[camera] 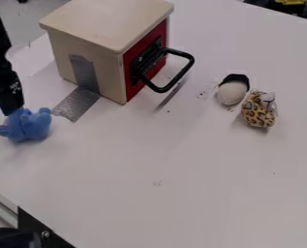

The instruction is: Put the blue thing to the right side of the table

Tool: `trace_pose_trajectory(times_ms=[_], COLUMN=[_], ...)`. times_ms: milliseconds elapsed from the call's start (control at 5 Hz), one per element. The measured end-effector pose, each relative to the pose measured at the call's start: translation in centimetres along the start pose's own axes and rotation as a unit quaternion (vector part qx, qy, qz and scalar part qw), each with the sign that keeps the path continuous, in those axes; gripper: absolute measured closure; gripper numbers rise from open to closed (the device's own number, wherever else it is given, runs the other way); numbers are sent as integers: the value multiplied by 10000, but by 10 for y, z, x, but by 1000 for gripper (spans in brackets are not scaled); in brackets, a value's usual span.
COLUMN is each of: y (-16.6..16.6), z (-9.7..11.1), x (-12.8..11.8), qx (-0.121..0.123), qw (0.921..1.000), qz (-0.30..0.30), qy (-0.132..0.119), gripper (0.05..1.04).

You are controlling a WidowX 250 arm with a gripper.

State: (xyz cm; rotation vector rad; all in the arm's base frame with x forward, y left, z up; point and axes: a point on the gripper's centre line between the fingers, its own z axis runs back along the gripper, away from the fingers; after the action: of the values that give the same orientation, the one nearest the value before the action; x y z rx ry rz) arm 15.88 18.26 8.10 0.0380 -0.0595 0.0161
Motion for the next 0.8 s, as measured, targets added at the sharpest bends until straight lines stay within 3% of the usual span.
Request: trace_pose_trajectory(times_ms=[400, 800], y=[20, 22], z=[-16, -45], x=[15, 35], qx=[133, 73], qw=[9990, 9963], qz=[400, 684], qy=[116, 519], gripper=[85, 85])
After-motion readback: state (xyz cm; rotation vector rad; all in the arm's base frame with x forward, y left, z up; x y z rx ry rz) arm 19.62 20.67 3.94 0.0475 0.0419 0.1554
